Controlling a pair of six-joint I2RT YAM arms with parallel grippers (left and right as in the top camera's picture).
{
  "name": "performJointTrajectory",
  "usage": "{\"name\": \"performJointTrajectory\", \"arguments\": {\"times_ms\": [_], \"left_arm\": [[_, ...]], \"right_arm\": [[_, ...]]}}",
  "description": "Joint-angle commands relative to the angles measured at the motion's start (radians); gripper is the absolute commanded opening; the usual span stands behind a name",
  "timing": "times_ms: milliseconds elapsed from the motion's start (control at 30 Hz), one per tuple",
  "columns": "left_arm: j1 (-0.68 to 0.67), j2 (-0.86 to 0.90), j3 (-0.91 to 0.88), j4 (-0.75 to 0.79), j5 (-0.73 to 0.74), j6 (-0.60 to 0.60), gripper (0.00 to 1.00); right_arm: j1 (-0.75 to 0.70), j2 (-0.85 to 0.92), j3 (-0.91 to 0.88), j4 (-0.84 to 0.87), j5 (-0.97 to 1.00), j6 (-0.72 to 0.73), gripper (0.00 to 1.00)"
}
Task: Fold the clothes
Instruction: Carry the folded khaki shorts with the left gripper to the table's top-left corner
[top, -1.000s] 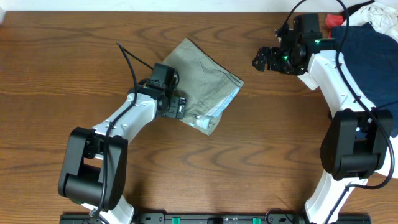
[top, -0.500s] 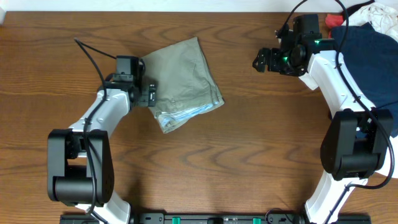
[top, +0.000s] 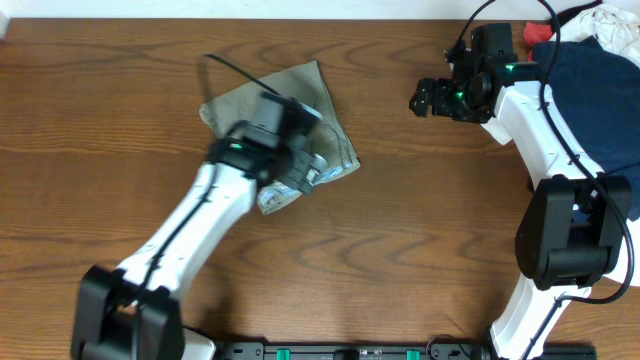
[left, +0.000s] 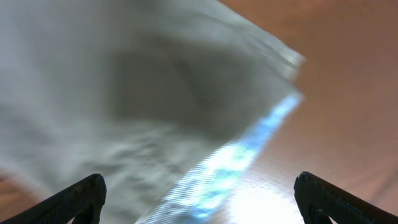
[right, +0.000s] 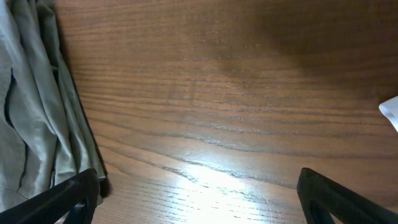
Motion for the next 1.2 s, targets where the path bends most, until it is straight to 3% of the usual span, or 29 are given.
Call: {"name": "performJointTrajectory", "arguments": {"times_ms": [0, 233, 767, 900, 1033, 1167], "left_arm": [[-0.042, 0.075, -0.013, -0.007, 0.006, 0.067, 0.98], [-0.072, 0.201, -0.013, -0.007, 0.005, 0.097, 0.98], [0.005, 0.355, -0.013, 0.102, -0.173, 0.086, 0.99], [0.049, 0.36, -0.013, 0.143, -0.175, 0.08, 0.72], [0.09, 0.36, -0.013, 0.201, -0.175, 0.022, 0.3], [0.125, 0.36, -0.013, 0.25, -0.177, -0.075, 0.11]], "right_arm": [[-0.005, -0.004, -0.009, -0.008, 0.007, -0.004, 0.99], [-0.005, -0.004, -0.009, -0.013, 0.007, -0.004, 0.99], [-0.005, -0.004, -0.009, -0.024, 0.007, -0.003, 0.99], [-0.005, -0.004, -0.009, -0.024, 0.007, -0.003, 0.99], [-0.005, -0.004, -0.009, -0.024, 0.007, -0.004, 0.99], [-0.005, -0.004, -0.009, -0.024, 0.007, -0.003, 0.99]]}}
